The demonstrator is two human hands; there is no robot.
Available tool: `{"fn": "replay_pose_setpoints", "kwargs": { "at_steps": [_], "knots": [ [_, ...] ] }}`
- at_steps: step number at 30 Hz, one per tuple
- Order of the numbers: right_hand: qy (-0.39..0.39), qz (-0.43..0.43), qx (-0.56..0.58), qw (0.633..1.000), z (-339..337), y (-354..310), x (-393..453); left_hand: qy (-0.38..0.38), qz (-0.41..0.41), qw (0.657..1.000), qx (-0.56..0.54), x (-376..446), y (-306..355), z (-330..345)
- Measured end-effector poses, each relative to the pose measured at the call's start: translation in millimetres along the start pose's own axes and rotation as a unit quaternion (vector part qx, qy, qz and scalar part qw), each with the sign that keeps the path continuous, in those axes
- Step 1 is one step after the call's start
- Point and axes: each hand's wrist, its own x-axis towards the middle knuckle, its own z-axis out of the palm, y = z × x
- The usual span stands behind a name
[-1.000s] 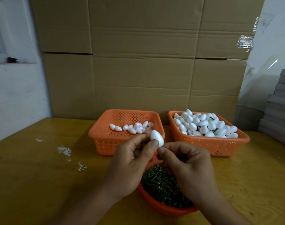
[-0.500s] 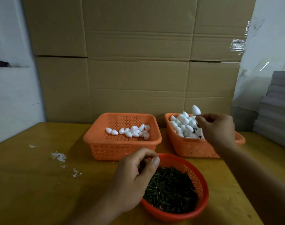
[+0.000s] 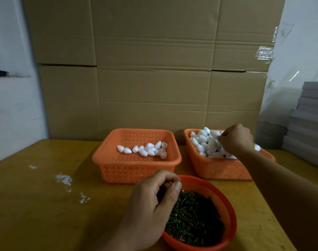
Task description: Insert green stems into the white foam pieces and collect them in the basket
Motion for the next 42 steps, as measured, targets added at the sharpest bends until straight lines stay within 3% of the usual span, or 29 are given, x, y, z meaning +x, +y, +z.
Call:
{"fn": "replay_pose_setpoints", "kwargs": {
  "at_steps": [9,14,23,27,31,36,42],
  "knots": [
    [0.020,-0.046,0.021,0.999,-8,0,-11,-0.010,0.010,1.000,0.002,-1,1,1],
    [0.061,-0.090,0.126,0.986,-23,-4,-47,-0.006,0.008,1.000,0.000,-1,-2,1],
    [0.016,-0.125,0.287,0.950,-50,-20,-130,0.028,0.000,0.999,0.027,2,-9,-2],
    [-0.072,-0.171,0.247,0.951,-46,-16,-165,0.035,-0.034,0.996,0.068,21,-11,-14],
    [-0.095,-0.207,0.165,0.960,-36,-13,-176,0.058,-0.076,0.983,0.155,80,-26,-43],
    [-0.086,-0.239,0.149,0.956,-36,-16,-182,-0.030,-0.181,0.939,0.290,153,-75,-66],
    [-0.062,-0.269,0.133,0.952,-40,-17,-186,-0.239,-0.208,0.843,0.435,183,-121,-67]
  ]
}}
